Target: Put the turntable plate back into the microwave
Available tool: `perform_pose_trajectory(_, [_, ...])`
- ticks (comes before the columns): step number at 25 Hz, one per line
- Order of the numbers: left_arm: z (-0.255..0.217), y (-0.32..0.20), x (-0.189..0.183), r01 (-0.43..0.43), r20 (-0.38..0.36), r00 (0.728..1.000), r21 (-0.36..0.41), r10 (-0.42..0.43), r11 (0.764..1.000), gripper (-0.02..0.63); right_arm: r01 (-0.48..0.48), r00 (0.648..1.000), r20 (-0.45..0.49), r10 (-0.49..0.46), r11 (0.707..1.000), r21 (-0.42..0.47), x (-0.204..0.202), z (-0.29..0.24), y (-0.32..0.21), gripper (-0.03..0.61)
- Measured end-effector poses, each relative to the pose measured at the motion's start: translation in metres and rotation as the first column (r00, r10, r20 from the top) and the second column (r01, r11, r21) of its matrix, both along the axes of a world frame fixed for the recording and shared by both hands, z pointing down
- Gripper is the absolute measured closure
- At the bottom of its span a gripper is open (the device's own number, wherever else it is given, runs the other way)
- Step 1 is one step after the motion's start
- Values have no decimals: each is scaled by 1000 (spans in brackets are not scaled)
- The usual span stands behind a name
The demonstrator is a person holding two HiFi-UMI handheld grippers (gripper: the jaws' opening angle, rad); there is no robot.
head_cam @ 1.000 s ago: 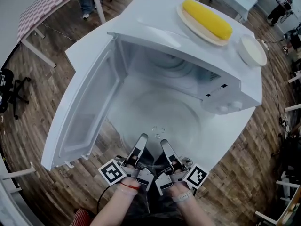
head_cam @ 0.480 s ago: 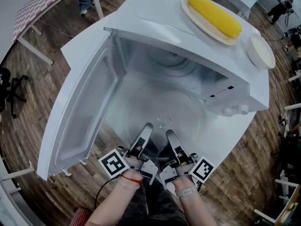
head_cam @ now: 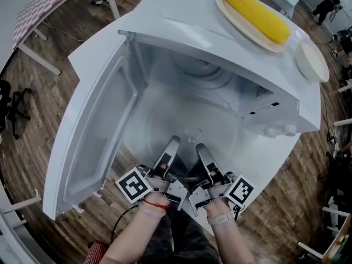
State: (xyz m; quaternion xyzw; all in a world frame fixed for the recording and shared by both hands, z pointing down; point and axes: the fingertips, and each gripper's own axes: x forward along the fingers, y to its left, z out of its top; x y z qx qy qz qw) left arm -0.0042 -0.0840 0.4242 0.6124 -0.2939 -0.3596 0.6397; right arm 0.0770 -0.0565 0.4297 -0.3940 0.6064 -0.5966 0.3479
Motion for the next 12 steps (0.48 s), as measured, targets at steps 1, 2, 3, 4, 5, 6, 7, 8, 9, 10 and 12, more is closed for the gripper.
perform_pose_trajectory(1, [0, -2, 0, 2, 1, 1000, 1, -2, 1000, 565, 0, 1000, 1, 0, 1000, -1, 0, 0, -2, 537])
perform_pose_trajectory(2, [0, -5, 0, 3, 1, 1000, 1, -3, 1000, 565, -1, 1000, 3, 1, 1000, -3, 0, 0, -5, 537])
perform_pose_trajectory(3, [0, -7, 1, 4, 2, 1000, 2, -4, 1000, 565, -2, 1000, 5, 2, 1000, -3, 1, 0, -7, 537])
perform_pose_trajectory(4, [0, -9, 1, 5, 3, 1000, 2, -5, 1000, 565, -4, 1000, 7, 4, 1000, -3, 1, 0, -9, 537])
perform_pose_trajectory(5, [0, -11, 2, 6, 3, 1000, 3, -6, 1000, 565, -6, 1000, 9, 6, 1000, -1, 2, 0, -11, 537])
perform_pose_trajectory(6, [0, -13, 2, 7, 3, 1000, 5, -7, 1000, 565, -8, 1000, 10, 8, 1000, 1, 2, 0, -14, 537])
perform_pose_trajectory(7, [0, -15, 3, 7, 3, 1000, 7, -7, 1000, 565, -9, 1000, 10, 9, 1000, 4, 3, 0, -16, 537])
perform_pose_trajectory(8, [1, -18, 3, 8, 3, 1000, 8, -8, 1000, 565, -10, 1000, 11, 10, 1000, 5, 4, 1, -19, 537])
perform_pose_trajectory(9, [2, -20, 4, 9, 3, 1000, 8, -9, 1000, 565, -12, 1000, 11, 12, 1000, 5, 4, 2, -21, 537])
perform_pose_trajectory(10, [2, -23, 4, 10, 3, 1000, 9, -10, 1000, 565, -15, 1000, 10, 15, 1000, 4, 5, 3, -24, 537])
perform_pose_trajectory(12, [4, -28, 6, 9, 4, 1000, 10, -9, 1000, 565, -22, 1000, 10, 22, 1000, 4, 7, 4, -28, 537])
